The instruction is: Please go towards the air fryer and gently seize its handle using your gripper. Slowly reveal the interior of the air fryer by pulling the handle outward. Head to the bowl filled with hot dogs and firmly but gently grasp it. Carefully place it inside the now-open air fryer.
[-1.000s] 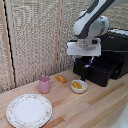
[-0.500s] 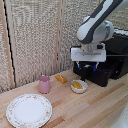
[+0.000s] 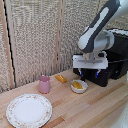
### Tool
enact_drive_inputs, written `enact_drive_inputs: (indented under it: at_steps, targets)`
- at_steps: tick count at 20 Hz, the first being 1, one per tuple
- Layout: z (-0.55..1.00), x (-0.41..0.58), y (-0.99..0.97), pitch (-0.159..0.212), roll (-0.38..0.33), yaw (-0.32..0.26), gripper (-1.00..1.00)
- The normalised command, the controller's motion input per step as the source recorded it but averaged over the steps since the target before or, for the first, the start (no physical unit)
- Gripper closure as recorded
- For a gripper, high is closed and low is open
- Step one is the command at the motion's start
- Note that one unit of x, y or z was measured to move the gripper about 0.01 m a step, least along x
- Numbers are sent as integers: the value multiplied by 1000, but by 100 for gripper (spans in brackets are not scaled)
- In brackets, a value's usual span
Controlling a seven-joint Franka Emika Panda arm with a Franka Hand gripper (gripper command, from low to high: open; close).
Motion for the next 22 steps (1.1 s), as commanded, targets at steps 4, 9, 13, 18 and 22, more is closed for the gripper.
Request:
enact_drive_inputs:
  at_steps: [4, 9, 13, 18, 22]
  targets:
    - [-375, -59, -263, 20, -15, 154, -100]
    - [-395, 0, -75, -18, -41, 151, -100]
    - [-317, 0, -104, -65, -11, 148, -100]
    - [-212, 37, -128, -3, -8, 139, 100]
    - [-59, 0, 0, 8, 2, 66, 100]
